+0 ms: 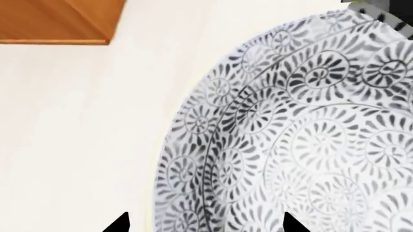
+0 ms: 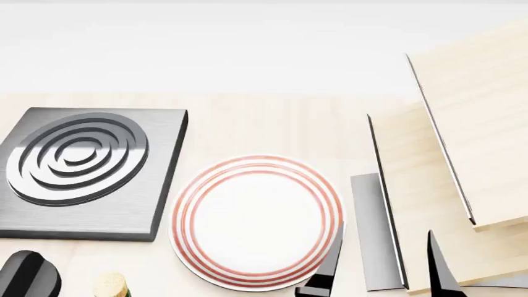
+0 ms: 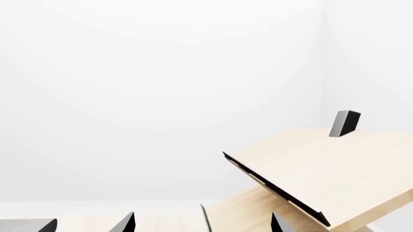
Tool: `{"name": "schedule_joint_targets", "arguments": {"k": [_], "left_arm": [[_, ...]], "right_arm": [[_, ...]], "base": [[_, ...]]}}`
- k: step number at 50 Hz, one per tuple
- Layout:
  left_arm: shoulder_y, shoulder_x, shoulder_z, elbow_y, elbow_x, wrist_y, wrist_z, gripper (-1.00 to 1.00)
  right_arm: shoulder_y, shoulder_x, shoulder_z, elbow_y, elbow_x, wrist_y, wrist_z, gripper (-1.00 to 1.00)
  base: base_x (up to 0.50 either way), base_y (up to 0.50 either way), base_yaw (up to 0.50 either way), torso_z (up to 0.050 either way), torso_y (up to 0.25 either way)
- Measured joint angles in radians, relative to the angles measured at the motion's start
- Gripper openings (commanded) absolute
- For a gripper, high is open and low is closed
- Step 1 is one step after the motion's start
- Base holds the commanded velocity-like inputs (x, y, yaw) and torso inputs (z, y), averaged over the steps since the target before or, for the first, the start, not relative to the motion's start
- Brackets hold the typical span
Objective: Pick up the akita bowl and put it on the plate.
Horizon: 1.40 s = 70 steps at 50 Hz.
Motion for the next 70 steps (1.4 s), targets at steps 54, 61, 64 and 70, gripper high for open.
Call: {"name": "schedule_joint_targets", "arguments": {"k": [54, 61, 64, 70], "left_arm": [[0.096, -0.034, -0.004, 0.152, 0.107, 0.217, 0.020, -1.00], [0.119, -0.034, -0.064, 0.186, 0.127, 0.233, 0.027, -1.00], [0.125, -0.031, -0.091, 0.198, 0.130, 0.245, 0.037, -1.00], [0.130, -0.024, -0.150, 0.222, 0.125, 0.274, 0.064, -1.00]], "right_arm": [[0.008, 0.009, -0.011, 0.025, 0.015, -0.015, 0.014, 1.00], [0.010, 0.010, -0.012, 0.031, 0.017, -0.016, 0.016, 1.00], [0.012, 0.009, -0.013, 0.033, 0.017, -0.016, 0.017, 1.00], [0.014, 0.010, -0.015, 0.037, 0.018, -0.016, 0.018, 1.00]], "base": [[0.00, 0.00, 0.00, -0.001, 0.000], [0.00, 0.00, 0.00, 0.000, 0.000], [0.00, 0.00, 0.00, 0.000, 0.000], [0.00, 0.00, 0.00, 0.000, 0.000]]}}
